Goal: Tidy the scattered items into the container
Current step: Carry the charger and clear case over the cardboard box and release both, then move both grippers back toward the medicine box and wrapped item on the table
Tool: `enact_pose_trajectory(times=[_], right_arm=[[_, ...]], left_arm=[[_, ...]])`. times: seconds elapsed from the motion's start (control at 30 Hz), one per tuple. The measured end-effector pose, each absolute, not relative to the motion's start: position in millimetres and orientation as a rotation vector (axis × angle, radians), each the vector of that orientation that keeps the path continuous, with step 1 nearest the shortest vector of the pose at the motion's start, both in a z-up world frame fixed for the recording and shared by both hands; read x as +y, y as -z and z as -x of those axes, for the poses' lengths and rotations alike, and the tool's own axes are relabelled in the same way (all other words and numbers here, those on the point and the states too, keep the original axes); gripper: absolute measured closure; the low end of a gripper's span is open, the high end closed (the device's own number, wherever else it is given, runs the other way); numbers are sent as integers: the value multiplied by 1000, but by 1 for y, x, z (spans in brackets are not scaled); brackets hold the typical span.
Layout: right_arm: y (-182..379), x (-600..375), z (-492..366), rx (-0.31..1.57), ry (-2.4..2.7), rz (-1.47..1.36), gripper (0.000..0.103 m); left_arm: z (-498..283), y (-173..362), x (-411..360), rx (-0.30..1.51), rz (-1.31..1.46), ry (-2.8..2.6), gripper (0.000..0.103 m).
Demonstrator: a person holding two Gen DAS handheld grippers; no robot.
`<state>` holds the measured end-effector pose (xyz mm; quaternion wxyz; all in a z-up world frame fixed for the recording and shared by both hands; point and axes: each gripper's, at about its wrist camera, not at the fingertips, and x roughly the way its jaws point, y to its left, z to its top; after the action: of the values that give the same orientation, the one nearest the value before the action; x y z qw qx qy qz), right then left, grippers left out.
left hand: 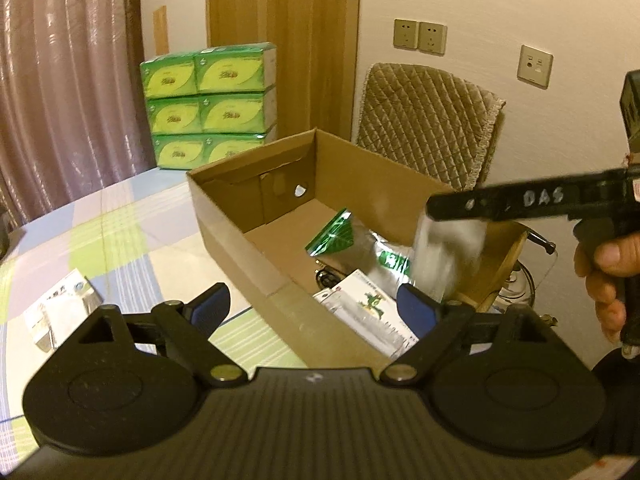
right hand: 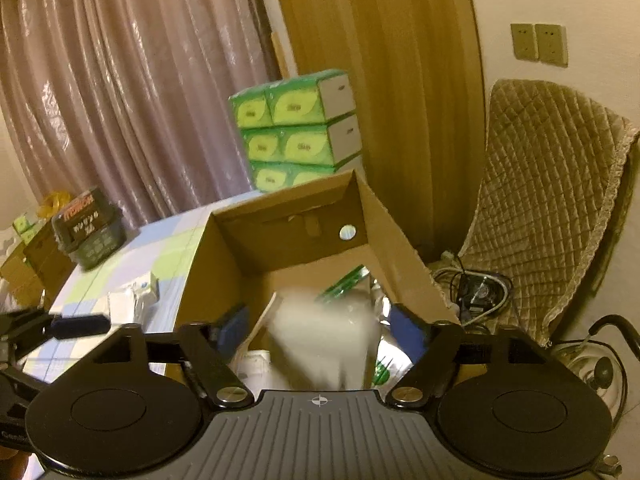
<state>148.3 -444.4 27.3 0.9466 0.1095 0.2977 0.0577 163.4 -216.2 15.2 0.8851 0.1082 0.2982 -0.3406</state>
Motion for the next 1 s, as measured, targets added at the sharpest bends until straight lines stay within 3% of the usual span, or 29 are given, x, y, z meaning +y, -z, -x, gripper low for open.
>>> enact_pose_trajectory(times=[0.5, 1.0], right_arm=[[-33, -433, -136, 612, -118, -233, 24], [-48, -347, -132, 617, -272, -139, 24]], left_arm=[[-151, -5, -170, 645, -202, 633, 14], [-145, -5, -83, 645, -182, 477, 11]])
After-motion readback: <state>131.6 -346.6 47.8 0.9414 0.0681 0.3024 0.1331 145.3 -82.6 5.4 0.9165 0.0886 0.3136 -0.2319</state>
